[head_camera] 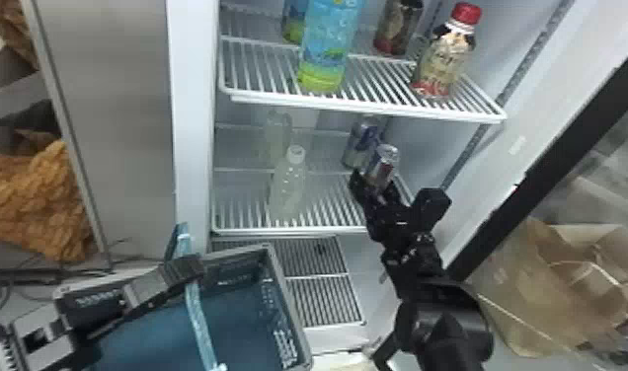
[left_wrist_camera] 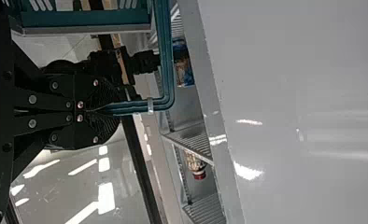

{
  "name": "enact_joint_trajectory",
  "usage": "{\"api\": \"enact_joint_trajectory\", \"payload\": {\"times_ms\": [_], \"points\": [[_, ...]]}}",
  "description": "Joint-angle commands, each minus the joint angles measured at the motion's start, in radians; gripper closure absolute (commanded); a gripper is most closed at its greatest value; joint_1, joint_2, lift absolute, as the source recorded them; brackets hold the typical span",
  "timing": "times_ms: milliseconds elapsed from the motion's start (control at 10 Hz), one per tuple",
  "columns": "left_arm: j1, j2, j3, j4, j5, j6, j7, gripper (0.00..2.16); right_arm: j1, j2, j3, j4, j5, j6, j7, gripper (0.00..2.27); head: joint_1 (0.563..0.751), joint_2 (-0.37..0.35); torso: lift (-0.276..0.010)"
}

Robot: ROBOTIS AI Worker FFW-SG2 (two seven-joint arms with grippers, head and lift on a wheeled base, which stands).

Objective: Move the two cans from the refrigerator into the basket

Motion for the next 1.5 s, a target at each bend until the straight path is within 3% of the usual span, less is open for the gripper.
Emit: {"api": "enact_joint_trajectory", "payload": {"times_ms": [0,200,400,900,1400], "points": [[0.002,0.000,-0.002,0.001,0.000,0.000,0.000,1.21,0.014,-0.003,0.002,-0.026,0.002,0.000,0.000,1.27,0.695,-0.315,-0.219],[0.002,0.000,-0.002,-0.001,0.000,0.000,0.000,1.21,0.053,-0.001,0.002,-0.097,0.008,0.000,-0.004,1.27,0.695,-0.317,-0.219],[0.000,0.000,-0.002,0.001,0.002,0.000,0.000,1.21,0.139,0.000,0.010,-0.259,0.008,0.069,-0.012,1.27,0.695,-0.316,-0.219],[0.005,0.003,0.000,0.001,0.002,0.000,0.000,1.21,0.328,0.005,0.016,-0.526,-0.058,0.191,-0.017,1.27,0.695,-0.304,-0.219],[0.005,0.005,-0.002,0.001,0.002,0.000,0.000,1.21,0.510,0.006,0.087,-0.765,-0.158,0.319,-0.011,1.27,0.695,-0.267,-0.219]]}}
